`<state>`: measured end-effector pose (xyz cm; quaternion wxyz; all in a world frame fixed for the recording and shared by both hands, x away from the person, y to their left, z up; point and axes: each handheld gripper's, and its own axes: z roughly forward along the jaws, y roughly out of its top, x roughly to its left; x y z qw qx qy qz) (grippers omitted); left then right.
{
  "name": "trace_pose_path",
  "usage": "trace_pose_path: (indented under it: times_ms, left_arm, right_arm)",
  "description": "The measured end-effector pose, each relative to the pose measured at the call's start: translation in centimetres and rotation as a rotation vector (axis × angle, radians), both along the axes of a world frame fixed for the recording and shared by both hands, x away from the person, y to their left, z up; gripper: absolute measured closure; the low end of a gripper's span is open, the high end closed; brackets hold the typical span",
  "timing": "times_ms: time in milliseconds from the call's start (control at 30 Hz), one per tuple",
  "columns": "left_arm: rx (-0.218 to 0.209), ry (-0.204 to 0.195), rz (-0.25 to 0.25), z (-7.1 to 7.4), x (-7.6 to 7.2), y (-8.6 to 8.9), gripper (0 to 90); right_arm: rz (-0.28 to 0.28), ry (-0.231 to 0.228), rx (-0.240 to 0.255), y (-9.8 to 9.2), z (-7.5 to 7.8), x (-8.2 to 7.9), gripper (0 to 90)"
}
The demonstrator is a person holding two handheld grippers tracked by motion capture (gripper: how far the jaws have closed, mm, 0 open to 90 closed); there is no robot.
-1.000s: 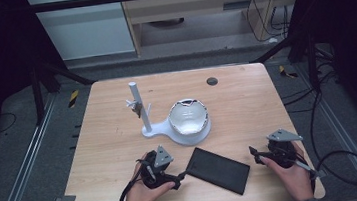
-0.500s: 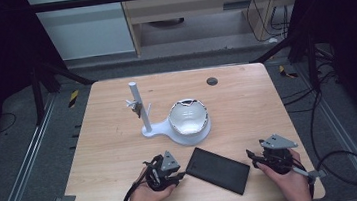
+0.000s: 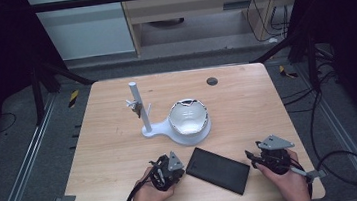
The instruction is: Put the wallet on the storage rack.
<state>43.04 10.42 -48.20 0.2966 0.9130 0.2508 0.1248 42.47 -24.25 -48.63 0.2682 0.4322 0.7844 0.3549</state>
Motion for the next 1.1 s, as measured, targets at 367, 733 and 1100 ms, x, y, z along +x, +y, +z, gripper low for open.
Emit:
trace_pose_path:
  times_ms: [367,733,1100]
  left_arm:
    - [0.018,-0.002,-0.016,-0.2,0.1,-0.4,89.6]
    - [0.0,0.001,-0.021,-0.3,0.2,-0.4,89.2]
    - [-0.114,-0.023,0.004,0.4,0.1,-0.1,88.6]
  right_arm:
    - [0.001,0.004,0.001,0.1,0.0,0.0,44.3]
    - [0.016,0.002,0.004,0.4,0.2,-0.2,43.0]
    - [0.174,0.019,0.023,4.3,1.1,-2.0,28.7]
